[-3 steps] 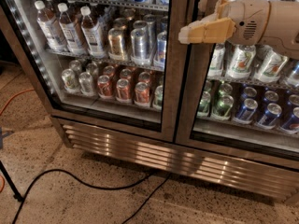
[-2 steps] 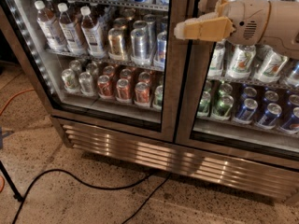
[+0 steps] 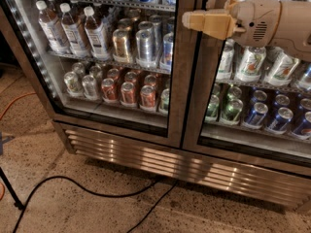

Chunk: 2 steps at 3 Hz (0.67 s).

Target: Open right fridge door

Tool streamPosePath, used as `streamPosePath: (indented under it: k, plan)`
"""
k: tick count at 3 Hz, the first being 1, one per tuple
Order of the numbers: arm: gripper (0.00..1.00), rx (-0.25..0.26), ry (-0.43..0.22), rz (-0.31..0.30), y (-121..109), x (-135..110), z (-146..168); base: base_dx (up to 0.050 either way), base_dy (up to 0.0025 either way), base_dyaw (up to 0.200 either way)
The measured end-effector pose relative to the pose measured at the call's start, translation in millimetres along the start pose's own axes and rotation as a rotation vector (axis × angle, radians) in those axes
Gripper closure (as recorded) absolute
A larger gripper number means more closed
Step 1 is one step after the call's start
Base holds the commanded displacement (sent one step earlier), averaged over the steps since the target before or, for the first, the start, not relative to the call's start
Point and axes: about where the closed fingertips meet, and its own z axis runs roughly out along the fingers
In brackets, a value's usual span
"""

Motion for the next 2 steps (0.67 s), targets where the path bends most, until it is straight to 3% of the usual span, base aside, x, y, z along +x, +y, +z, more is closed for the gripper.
streamPosePath:
  k: [1,2]
  plan:
    - [0.87,0.0,0.0,0.0,0.0,0.0,0.0,0.0,0.0,0.0]
    - [1.0,0.0,0.0,0.0,0.0,0.0,0.0,0.0,0.0,0.0]
